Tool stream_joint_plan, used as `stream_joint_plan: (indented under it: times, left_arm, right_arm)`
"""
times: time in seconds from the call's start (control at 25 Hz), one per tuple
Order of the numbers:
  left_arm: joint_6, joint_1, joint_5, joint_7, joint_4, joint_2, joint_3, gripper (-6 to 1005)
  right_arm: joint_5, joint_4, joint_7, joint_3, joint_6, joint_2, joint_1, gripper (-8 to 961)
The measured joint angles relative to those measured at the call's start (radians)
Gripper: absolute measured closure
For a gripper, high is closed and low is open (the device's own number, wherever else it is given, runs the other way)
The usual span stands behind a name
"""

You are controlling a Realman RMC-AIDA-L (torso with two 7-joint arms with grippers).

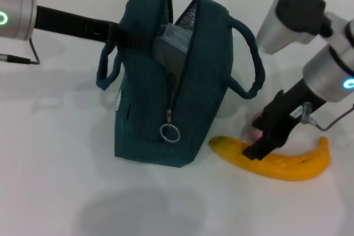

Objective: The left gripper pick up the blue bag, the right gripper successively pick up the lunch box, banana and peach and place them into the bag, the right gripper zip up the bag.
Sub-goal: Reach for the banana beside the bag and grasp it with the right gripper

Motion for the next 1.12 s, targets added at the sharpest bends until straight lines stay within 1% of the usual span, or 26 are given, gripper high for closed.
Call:
stream_joint_plan:
  times: [0.28, 0.68, 0.84, 1.12]
  left_arm:
    - [0.000, 0.000, 0.000, 0.000, 0.000, 0.001, 0.000, 961]
    - [0.000, -0.001, 0.000, 0.000, 0.000, -0.003, 0.000, 961]
    - [0.000, 0.000, 0.000, 0.000, -0.008, -0.004, 0.000, 961]
    - [0.000, 0.003, 0.000, 0.005, -0.028, -0.004, 0.000, 961]
  right_arm:
    - [0.000, 0.056, -0.003, -0.070, 0.082, 0.002, 0.025, 269]
    - [0.042, 0.153, -0.015, -0.135, 0.155, 0.003, 0.050, 276]
    - [0.053, 0.170, -0.016, -0.159, 0.174, 0.003, 0.056, 278]
    - [0.056, 0.176, -0.016, -0.170, 0.187, 0.002, 0.052, 283]
